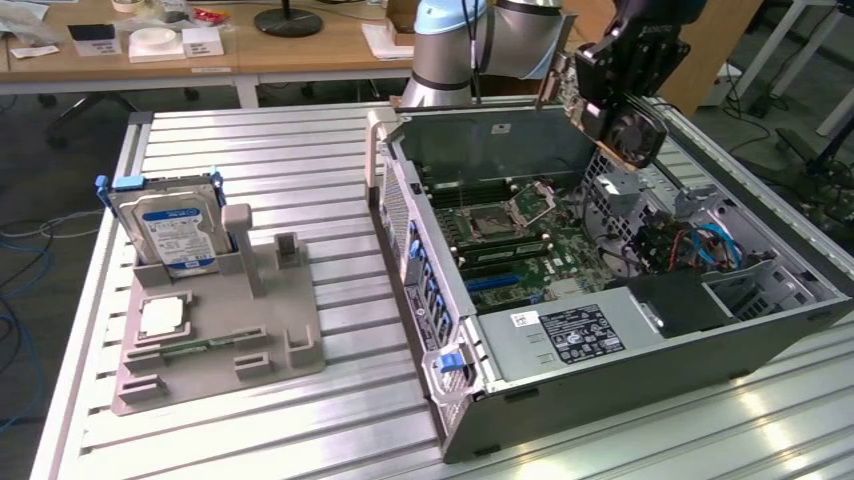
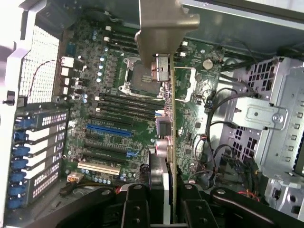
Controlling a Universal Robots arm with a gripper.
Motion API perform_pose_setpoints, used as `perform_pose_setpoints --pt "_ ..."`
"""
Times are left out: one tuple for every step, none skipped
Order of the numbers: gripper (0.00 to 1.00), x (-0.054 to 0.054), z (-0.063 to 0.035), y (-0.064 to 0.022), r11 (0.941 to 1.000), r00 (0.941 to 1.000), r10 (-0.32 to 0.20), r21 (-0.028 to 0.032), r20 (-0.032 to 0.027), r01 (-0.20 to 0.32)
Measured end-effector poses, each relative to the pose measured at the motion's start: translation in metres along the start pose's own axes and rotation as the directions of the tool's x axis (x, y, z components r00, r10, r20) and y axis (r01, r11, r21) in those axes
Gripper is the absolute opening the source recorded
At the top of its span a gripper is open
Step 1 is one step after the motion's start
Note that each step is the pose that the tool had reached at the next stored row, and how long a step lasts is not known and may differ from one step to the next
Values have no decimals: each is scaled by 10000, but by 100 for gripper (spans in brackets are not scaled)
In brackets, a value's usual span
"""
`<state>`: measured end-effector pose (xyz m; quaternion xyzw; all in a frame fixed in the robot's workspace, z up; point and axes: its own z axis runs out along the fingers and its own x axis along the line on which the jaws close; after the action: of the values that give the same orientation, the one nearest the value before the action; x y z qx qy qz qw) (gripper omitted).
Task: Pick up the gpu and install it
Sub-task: 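Insert the gpu into the slot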
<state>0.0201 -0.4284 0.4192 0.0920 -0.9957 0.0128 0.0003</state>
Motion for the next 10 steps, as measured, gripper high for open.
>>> perform_pose_setpoints --pt "28 0 0 0 9999 9999 -170 0 4 170" --pt "28 0 0 0 9995 9995 -322 1 8 322" --pt "28 0 0 0 9990 9990 -451 2 12 451" --pt "28 0 0 0 9983 9983 -575 2 14 575" --pt "28 0 0 0 9976 9976 -699 3 18 699" --pt "28 0 0 0 9966 9966 -828 3 21 828" --pt "28 0 0 0 9954 9954 -955 4 24 955" --pt "28 0 0 0 9942 9942 -1074 5 27 1074" --pt "28 0 0 0 9927 9927 -1205 6 31 1205" --pt "28 0 0 0 9912 9912 -1322 7 34 1322"
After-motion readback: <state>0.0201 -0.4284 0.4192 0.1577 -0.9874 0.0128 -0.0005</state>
